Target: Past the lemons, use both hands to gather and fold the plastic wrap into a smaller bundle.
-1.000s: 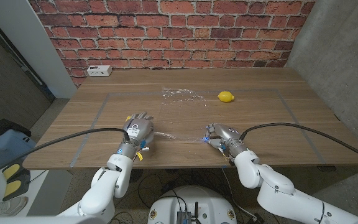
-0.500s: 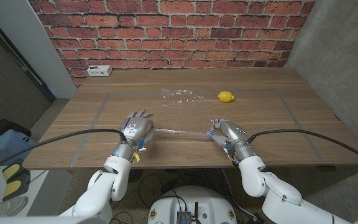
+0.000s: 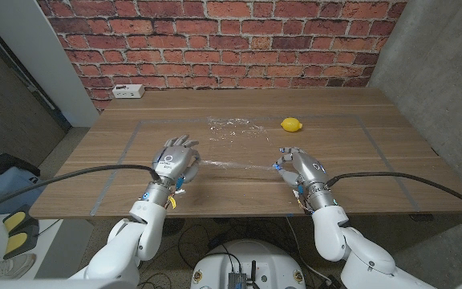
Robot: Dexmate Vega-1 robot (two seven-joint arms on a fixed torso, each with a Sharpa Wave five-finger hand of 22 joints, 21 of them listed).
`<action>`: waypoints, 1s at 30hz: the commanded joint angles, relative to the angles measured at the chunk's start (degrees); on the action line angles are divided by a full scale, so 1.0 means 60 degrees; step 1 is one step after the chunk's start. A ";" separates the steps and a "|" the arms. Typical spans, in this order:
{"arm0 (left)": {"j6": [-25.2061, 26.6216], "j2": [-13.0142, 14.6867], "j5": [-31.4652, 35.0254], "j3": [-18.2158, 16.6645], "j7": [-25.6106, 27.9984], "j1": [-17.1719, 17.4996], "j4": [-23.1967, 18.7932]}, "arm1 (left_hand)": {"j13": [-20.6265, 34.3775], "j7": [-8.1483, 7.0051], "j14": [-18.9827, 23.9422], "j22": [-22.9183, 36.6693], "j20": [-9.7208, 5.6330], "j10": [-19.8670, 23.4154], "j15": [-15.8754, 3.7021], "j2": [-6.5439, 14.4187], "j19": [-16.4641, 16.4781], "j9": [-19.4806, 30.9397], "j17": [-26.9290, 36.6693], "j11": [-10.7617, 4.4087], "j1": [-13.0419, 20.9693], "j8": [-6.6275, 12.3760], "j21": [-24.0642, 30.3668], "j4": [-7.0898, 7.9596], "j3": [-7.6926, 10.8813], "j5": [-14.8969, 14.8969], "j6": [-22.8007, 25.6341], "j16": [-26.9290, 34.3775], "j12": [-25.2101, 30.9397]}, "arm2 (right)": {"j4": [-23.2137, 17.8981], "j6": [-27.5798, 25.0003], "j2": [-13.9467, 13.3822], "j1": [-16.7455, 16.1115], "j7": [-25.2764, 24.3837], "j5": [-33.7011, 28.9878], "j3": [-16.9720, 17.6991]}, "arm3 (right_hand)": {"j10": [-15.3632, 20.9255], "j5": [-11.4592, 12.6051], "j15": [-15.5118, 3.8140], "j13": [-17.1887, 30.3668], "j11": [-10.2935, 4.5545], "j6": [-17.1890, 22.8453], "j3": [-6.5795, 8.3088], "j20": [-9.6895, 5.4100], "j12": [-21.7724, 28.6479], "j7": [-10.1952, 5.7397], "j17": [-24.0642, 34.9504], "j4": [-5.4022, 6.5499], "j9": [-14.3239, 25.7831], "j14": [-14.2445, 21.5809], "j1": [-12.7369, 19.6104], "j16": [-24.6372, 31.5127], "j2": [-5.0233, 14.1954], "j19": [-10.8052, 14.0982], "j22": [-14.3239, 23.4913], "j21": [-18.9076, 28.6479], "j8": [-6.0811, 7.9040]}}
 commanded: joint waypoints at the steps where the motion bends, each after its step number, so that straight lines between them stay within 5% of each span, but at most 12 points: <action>1: -0.0276 0.0083 -0.0083 -0.0353 0.0393 0.0330 -0.0277 | 0.0032 0.0265 -0.0016 0.0022 0.0015 0.0048 -0.0352 0.0019 -0.0028 0.0777 0.0014 -0.0009 0.0113 0.0969 0.0058 -0.0037 0.0015 0.0051 0.0249 -0.0021 -0.0037 | -0.0328 -0.0126 0.0049 -0.0442 -0.0410 -0.0390 0.0262 | 0.0031 0.0009 -0.1177 0.0030 -0.0054 0.0065 -0.0036 0.0062 -0.0038 -0.0006 0.0030 -0.0005 0.0024 0.0011 0.0011 0.0062 0.0064 0.0042 0.0027 0.0046 0.0059; 30: -0.0890 -0.0143 0.0490 -0.0890 0.1028 0.1119 -0.0822 | 0.0059 0.0543 -0.0024 0.0028 0.0019 0.0150 -0.0374 -0.0144 -0.0145 0.1500 -0.0017 -0.0035 0.0386 0.1550 0.0055 -0.0201 0.0201 0.0039 0.0341 -0.0068 -0.0036 | -0.0786 0.0363 0.0066 -0.1576 -0.1175 -0.0978 0.1050 | 0.0178 0.0023 -0.1123 0.0035 -0.0017 0.0273 -0.0188 0.0158 -0.0094 -0.0009 0.0024 -0.0074 0.0015 0.0013 0.0072 0.0059 -0.0012 0.0064 0.0022 0.0028 0.0130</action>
